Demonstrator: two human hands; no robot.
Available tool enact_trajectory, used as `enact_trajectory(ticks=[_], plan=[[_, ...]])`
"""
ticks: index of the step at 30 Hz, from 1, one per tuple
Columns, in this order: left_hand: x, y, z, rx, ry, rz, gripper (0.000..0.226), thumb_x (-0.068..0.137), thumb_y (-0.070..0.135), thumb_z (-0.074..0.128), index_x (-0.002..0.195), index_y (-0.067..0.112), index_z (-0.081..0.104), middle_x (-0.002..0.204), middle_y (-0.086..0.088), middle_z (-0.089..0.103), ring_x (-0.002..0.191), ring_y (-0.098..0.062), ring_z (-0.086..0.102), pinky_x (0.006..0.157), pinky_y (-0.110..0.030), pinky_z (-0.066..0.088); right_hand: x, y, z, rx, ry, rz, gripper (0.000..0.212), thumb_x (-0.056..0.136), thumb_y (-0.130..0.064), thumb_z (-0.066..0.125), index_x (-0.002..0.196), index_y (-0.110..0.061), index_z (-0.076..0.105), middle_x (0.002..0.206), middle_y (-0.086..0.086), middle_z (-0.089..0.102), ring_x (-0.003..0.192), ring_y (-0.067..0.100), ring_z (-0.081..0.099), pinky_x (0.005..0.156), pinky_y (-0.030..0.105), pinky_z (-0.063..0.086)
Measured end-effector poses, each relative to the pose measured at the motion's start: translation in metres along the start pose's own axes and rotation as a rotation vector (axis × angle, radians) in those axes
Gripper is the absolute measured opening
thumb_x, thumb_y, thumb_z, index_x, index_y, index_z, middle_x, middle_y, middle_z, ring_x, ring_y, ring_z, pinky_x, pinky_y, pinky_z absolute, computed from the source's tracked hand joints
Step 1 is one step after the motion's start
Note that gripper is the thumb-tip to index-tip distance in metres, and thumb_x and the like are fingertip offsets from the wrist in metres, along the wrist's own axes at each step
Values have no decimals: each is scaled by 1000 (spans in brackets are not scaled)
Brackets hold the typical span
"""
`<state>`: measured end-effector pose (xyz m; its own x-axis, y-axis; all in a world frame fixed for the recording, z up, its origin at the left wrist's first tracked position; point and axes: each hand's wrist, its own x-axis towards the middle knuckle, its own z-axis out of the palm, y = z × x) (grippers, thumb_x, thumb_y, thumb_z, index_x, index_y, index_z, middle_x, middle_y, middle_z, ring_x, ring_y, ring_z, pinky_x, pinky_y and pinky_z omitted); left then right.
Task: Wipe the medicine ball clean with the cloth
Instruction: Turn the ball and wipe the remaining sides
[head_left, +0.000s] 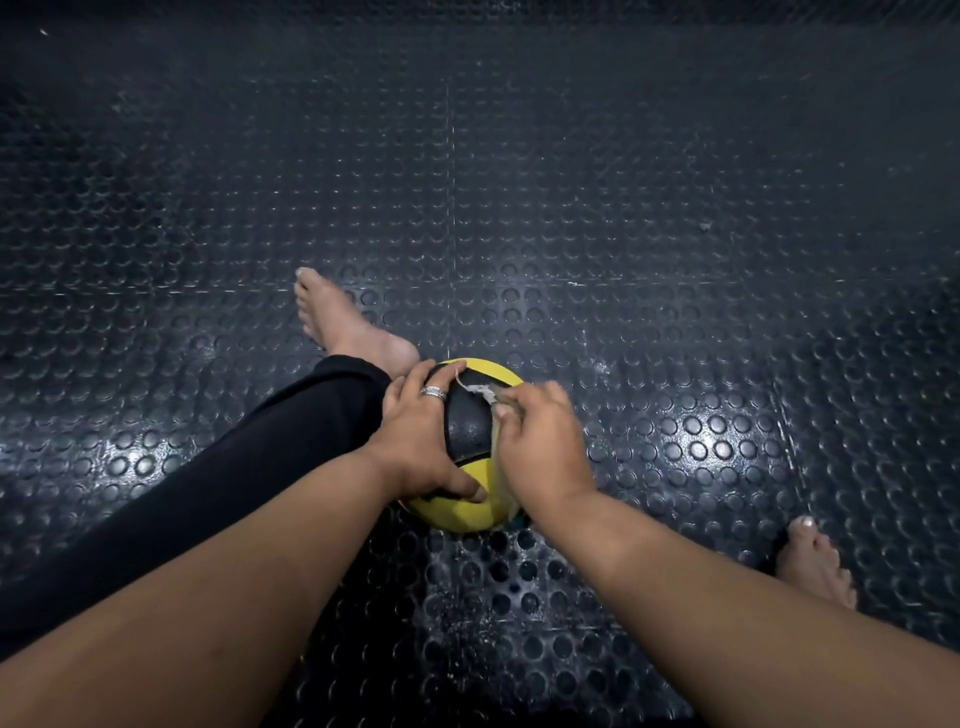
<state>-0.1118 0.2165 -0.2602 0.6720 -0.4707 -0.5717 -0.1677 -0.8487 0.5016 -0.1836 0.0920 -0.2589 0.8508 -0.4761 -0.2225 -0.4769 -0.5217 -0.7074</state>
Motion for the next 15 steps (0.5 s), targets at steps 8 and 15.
enact_trajectory(ticks=[8,15], plan=[[1,2,-4,-5,-2,13,139,46,31,97,152,40,8,158,7,-2,147,-24,-5,120,-40,13,5,25,-12,-6,-1,204,24,95,-12,48,111,-7,64,106,6,49,99,25,55,84,22,37],[0,3,0,11,-11,-4,139,46,35,96,151,40,6,157,13,-5,147,-21,-8,121,-45,17,2,6,-6,-18,-23,-94,24,93,-10,50,111,-8,66,104,2,52,100,19,54,87,20,39]])
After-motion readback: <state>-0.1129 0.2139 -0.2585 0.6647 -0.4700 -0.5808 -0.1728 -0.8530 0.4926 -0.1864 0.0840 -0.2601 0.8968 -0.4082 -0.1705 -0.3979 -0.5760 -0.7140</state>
